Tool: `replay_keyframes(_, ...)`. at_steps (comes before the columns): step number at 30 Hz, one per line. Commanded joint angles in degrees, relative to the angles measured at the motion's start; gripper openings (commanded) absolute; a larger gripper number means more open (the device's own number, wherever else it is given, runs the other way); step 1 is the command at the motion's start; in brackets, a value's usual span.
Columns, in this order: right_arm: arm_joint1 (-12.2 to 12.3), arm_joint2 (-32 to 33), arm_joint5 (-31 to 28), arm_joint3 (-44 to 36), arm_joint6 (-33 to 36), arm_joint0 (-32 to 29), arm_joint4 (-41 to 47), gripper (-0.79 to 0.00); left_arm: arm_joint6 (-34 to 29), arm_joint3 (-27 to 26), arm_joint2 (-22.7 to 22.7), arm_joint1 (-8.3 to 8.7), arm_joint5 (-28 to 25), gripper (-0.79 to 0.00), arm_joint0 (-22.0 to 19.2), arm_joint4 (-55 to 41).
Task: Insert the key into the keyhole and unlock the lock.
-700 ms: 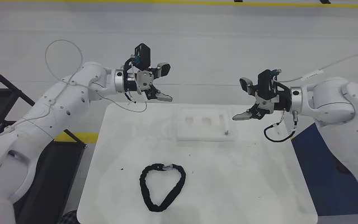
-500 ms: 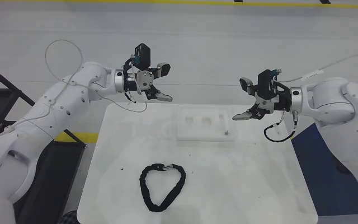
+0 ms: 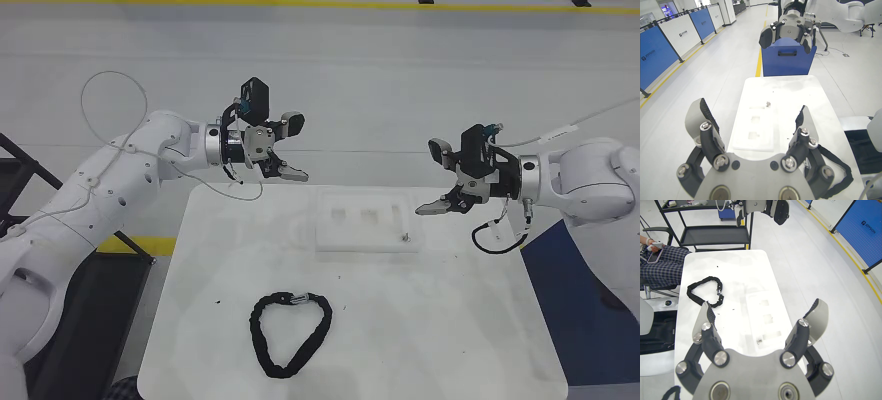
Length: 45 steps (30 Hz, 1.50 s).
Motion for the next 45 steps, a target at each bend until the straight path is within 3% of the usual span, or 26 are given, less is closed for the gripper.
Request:
replay_keyframes(1,0.0,0.0,0.0,0.0,0.0,0.0,0.0,0.000,0.0,0.0,0.0,0.00,0.0,0.000,0.0,0.0)
replay_keyframes(7,0.0,-0.3,7.4,0.4,-1.3,-3.8,-1.4,0.000,0.0,0.0,0.0,0.00,0.0,0.000,0.0,0.0)
replay_keyframes(22,-1.8,-6.3,29.8,5.4,6.2,-7.5,-2.6,0.000,0.0,0.0,0.0,0.00,0.0,0.000,0.0,0.0)
replay_keyframes(33,-6.5,-14.8,41.7,13.6,9.2,-4.4,-1.0,0.000,0.0,0.0,0.0,0.00,0.0,0.000,0.0,0.0)
replay_keyframes(45,-12.0,-20.2,47.8,22.6,8.9,-0.7,3.8,0.000,0.0,0.0,0.0,0.00,0.0,0.000,0.0,0.0)
